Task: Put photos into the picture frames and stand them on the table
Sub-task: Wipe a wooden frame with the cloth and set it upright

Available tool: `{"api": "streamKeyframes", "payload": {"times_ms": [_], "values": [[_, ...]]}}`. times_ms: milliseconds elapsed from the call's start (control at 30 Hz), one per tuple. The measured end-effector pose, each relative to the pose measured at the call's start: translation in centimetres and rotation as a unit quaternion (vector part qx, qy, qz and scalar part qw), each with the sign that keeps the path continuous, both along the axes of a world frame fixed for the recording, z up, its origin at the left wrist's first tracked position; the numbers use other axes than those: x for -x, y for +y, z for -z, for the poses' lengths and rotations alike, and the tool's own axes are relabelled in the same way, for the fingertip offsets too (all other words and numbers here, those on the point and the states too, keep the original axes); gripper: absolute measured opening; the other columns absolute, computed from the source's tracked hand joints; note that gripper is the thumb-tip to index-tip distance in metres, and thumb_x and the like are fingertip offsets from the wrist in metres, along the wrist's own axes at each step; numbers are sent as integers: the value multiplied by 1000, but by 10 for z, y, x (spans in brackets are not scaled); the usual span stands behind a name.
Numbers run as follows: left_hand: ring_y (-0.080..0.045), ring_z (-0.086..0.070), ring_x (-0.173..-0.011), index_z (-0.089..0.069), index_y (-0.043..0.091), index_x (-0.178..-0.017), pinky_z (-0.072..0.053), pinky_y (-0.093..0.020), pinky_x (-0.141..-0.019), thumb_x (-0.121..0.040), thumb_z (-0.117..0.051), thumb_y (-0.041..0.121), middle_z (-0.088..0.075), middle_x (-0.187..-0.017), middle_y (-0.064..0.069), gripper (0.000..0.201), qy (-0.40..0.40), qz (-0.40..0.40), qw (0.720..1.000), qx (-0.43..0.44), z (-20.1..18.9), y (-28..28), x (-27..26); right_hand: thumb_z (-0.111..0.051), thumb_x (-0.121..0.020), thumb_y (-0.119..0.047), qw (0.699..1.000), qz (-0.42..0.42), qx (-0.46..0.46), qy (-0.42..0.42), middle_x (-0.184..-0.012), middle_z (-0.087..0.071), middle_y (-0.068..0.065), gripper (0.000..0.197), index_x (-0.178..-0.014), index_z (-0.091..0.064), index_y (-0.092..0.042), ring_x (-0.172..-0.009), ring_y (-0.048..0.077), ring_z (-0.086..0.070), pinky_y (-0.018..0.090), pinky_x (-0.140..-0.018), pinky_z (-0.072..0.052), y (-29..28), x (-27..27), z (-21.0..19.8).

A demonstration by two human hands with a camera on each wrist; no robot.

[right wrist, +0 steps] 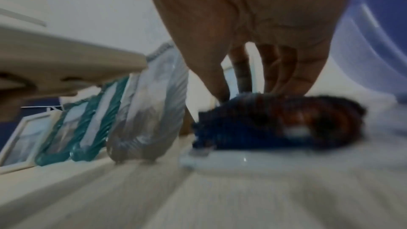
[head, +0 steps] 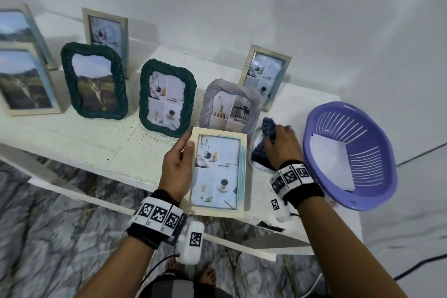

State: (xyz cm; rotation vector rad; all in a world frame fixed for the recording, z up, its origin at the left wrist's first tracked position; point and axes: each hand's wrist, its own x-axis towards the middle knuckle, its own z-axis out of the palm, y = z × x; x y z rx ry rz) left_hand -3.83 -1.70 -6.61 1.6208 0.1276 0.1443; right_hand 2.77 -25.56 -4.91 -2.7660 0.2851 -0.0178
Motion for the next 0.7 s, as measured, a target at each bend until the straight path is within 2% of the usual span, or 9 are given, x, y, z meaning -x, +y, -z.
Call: {"api": "streamKeyframes", "payload": {"times_ms": [133, 267, 367, 400, 467, 500, 567, 633, 700], "values": [[-8, -61, -106, -49, 32, -132, -46, -25, -98, -104, -41, 20, -63, -117, 5, 31, 3, -8, 1000, 25, -3, -5, 0, -53, -93, -25, 1000, 0, -10, 20, -114, -51, 24, 23, -104, -49, -5, -96, 42, -55, 39, -74, -42, 0, 5, 16], [7, -66, -82, -47, 17, -123, -48, -10, -71, -104, -40, 12, -68, -98, 9, 21, -1, -12, 999, 50, -13, -10, -1, -54, -93, -28, 995, 18, -61, -72, -107, -55, 19, 23, -103, -57, -7, -93, 37, -55, 40, -77, -47, 0, 22, 4], [8, -65, -77, -47, 13, -119, -47, -9, -69, -103, -41, 10, -68, -90, 13, 17, -6, -19, 998, 54, -14, -13, -3, -51, -98, -30, 967, 15, -237, -94, -91, -66, 7, 23, -99, -61, -9, -79, 25, -61, 36, -69, -49, 10, 49, -9], [7, -64, -76, -48, 16, -116, -48, -11, -70, -103, -42, 10, -68, -86, 14, 15, -7, -20, 998, 56, -15, -15, -4, -49, -100, -31, 932, 18, -357, -63, -86, -68, 5, 26, -98, -62, -9, -75, 23, -63, 36, -65, -51, 16, 60, -15], [4, -60, -70, -50, 25, -109, -47, -14, -70, -103, -43, 13, -67, -79, 16, 15, 2, -15, 999, 48, -14, -19, -7, -43, -102, -35, 809, 44, -584, 49, -91, -73, 6, 34, -105, -64, -9, -79, 23, -68, 35, -65, -54, 29, 81, -25], [4, -59, -69, -50, 25, -108, -46, -14, -69, -103, -43, 13, -65, -80, 15, 15, 10, -16, 999, 51, -14, -22, -7, -40, -102, -37, 747, 49, -655, 97, -101, -73, 8, 38, -113, -65, -11, -89, 24, -70, 38, -73, -56, 33, 90, -26], [8, -62, -75, -50, 18, -111, -45, -8, -69, -103, -42, 11, -66, -88, 13, 14, 28, -8, 997, 72, -16, -28, -5, -37, -103, -39, 669, 38, -732, 125, -124, -65, 13, 43, -131, -57, -13, -114, 30, -62, 49, -96, -48, 37, 102, -20], [7, -61, -87, -52, 22, -116, -44, -9, -74, -104, -41, 18, -68, -93, 20, 16, 51, 26, 995, 84, -21, -31, 2, -38, -103, -35, 626, 45, -773, 91, -134, -57, 16, 44, -137, -49, -10, -125, 35, -53, 57, -106, -38, 39, 108, -12], [13, -54, -104, -46, 36, -127, -41, -17, -93, -102, -40, 38, -58, -114, 32, 27, 82, 123, 988, 42, -27, -34, 11, -39, -103, -34, 636, 55, -769, 41, -134, -57, 17, 42, -136, -50, -9, -124, 37, -53, 60, -106, -37, 39, 112, -9]]}}
